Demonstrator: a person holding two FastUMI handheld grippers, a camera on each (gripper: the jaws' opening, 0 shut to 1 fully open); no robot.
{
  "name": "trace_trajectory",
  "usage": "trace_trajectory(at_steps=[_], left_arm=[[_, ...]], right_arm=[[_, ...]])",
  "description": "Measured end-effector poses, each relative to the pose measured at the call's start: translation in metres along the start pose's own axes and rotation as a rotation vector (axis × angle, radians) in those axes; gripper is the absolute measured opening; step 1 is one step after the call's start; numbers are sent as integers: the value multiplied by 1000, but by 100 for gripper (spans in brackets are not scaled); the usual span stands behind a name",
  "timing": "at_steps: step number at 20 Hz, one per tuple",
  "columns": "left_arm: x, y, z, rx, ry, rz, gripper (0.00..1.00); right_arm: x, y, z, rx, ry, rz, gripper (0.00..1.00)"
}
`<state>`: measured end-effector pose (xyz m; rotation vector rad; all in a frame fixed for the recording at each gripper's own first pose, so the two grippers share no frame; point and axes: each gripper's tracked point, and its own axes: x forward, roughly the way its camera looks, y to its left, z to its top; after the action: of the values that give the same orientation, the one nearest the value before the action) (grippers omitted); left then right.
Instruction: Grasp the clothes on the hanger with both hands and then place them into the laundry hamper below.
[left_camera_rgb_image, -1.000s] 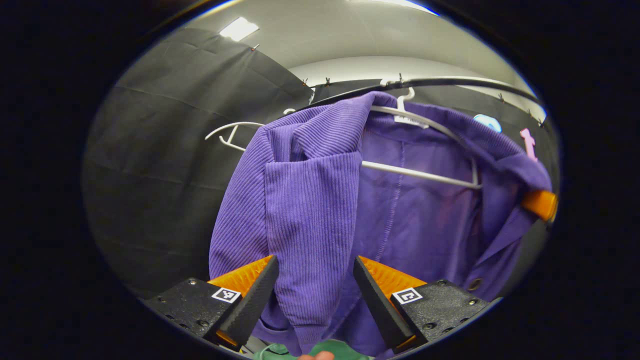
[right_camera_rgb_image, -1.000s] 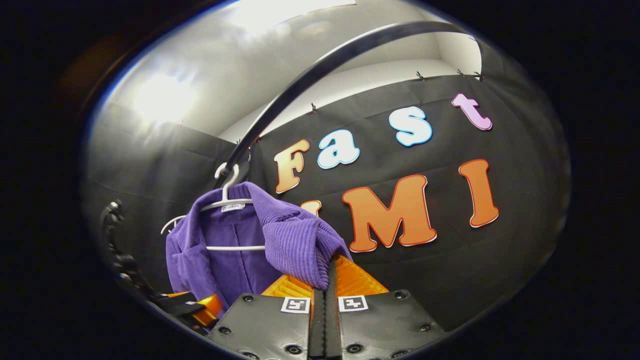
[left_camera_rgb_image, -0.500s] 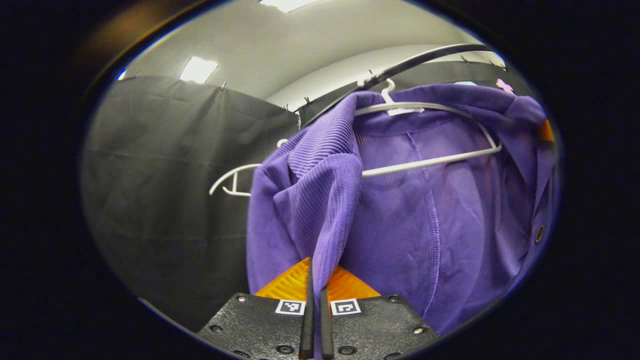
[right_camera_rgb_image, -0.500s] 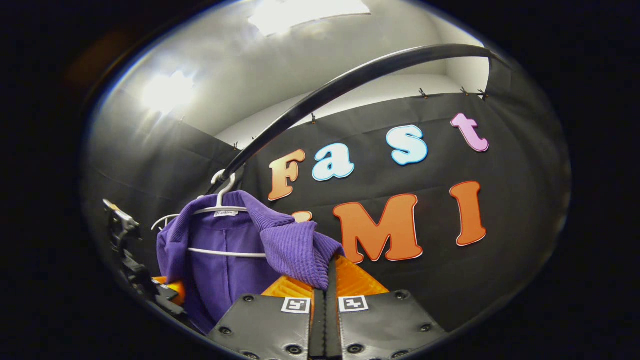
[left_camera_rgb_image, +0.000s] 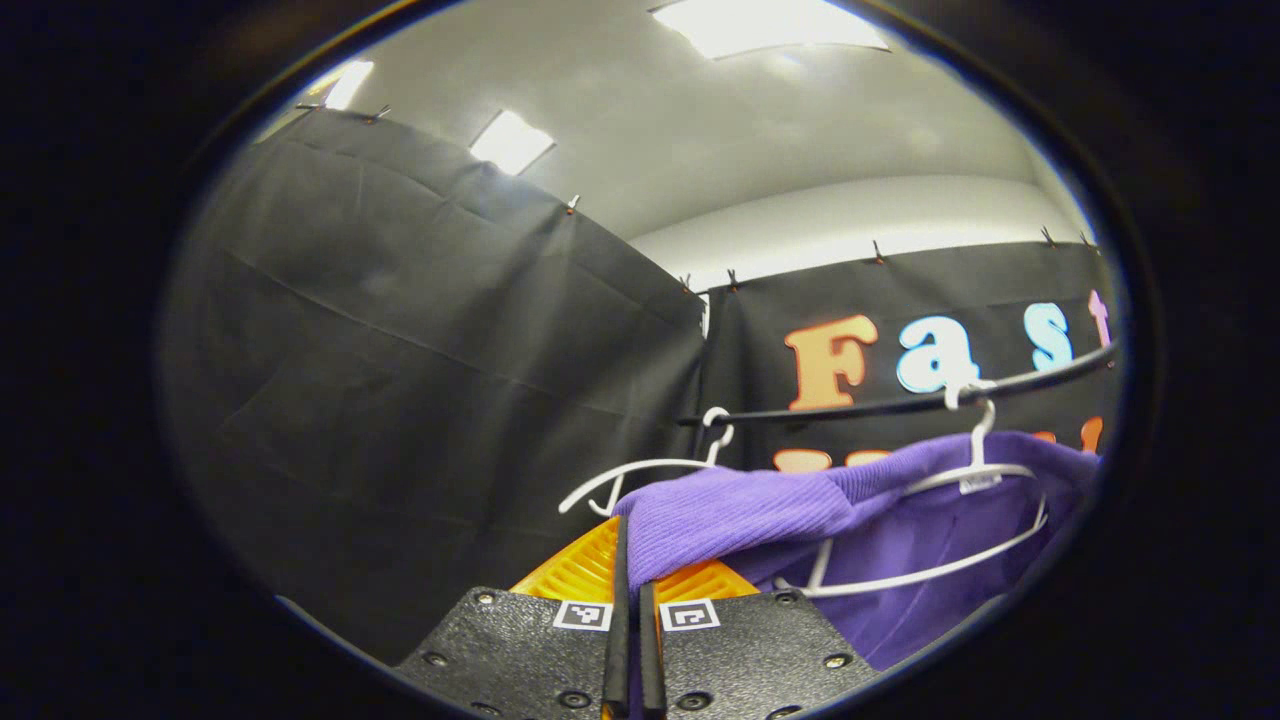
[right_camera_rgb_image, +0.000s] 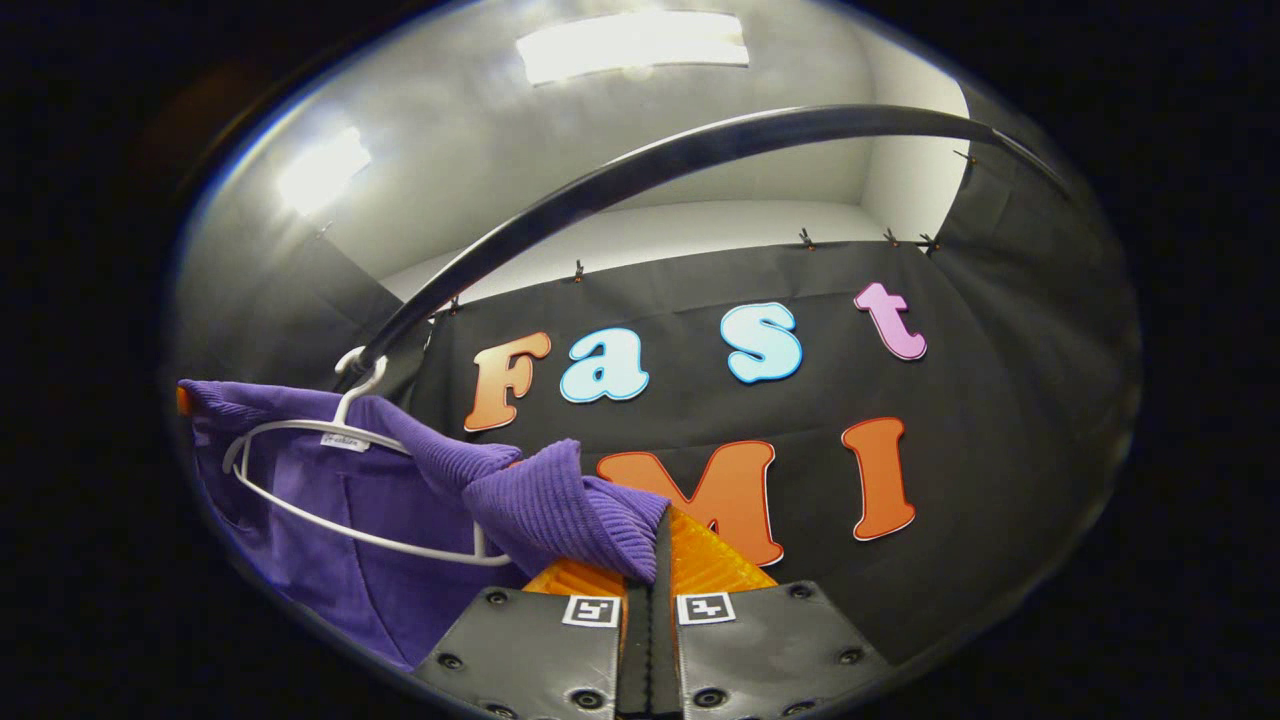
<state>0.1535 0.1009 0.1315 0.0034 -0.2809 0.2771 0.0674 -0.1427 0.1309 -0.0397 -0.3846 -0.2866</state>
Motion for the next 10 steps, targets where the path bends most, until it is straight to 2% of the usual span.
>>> trace_trajectory(at_steps=[2,5,8,9,10], left_arm=[[30,2,5,-16,-19,-5,7],[68,-2,-14,1,5,-49,5],[84,2,-89,-18,132,-107,7],[75,7,-127,-3,199,-110,5],[61,8,-159,7,245,-114,7]], right_arm=[[5,2,-1,39,6,-1,7],[9,1,2,47,6,-6,7],[10,8,-1,42,21,21,7],[8,13,-2,42,23,40,7],[9,16,-3,33,22,49,7]])
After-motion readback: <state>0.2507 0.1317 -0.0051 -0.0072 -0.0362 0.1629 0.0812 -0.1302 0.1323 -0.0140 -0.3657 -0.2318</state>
